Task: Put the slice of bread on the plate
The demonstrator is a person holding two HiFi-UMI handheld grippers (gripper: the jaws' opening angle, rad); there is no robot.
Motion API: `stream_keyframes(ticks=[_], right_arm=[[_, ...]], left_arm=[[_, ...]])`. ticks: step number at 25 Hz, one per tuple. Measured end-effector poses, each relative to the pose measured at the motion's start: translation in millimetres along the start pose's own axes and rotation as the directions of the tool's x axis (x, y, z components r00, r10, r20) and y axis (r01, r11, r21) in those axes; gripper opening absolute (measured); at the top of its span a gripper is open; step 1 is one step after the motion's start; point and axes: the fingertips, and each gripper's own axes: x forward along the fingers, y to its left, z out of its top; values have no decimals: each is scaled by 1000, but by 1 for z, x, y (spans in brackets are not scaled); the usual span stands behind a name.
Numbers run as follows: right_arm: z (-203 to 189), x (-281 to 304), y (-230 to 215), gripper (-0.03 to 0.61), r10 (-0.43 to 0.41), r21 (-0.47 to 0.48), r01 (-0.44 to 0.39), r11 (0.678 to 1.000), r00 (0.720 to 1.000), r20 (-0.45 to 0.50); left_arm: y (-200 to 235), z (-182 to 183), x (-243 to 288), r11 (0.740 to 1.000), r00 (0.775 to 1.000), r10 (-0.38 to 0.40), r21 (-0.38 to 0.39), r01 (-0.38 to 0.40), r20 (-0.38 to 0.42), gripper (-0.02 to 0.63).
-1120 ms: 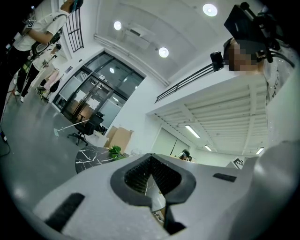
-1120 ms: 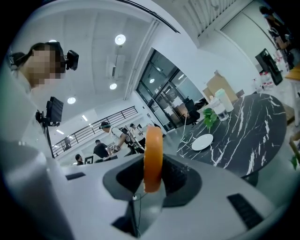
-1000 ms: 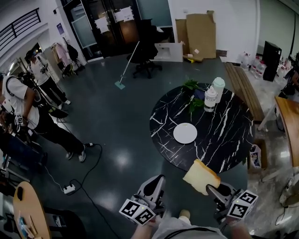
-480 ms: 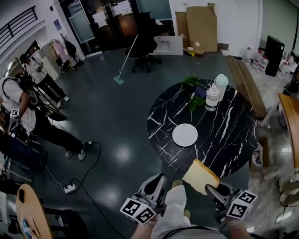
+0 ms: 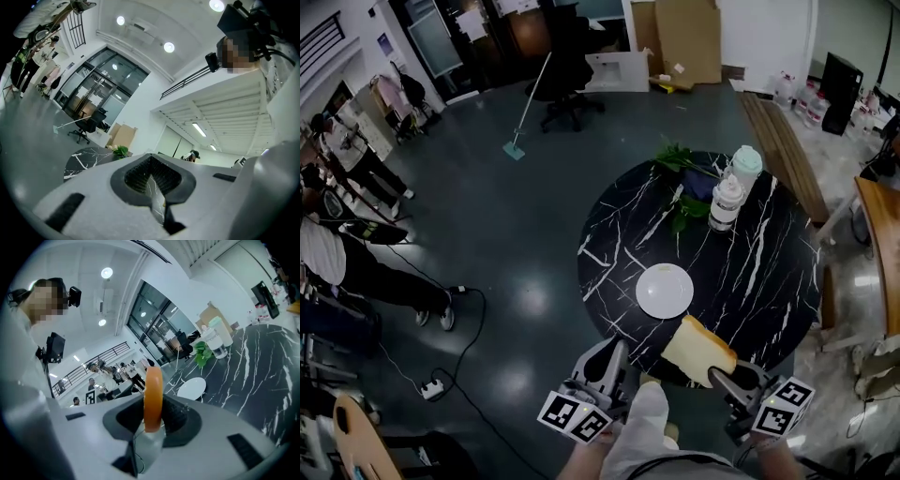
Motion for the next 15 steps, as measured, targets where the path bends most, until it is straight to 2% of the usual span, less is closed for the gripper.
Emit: stream_keyframes(ticks=[8,12,15], right_arm=[[21,74,-40,91,14,61,-11,998,999,-49],[28,111,-59,91,18,144,-9,990,998,-64],[28,135,-76,91,22,237,-2,971,996,-82]], left_arm=[[58,4,58,1000,1000,20,-13,-21,-15,8],[88,3,77,998,998,54,-19,-54,-28,8],[106,0,87,997,997,70,-21,-71,-38,8]])
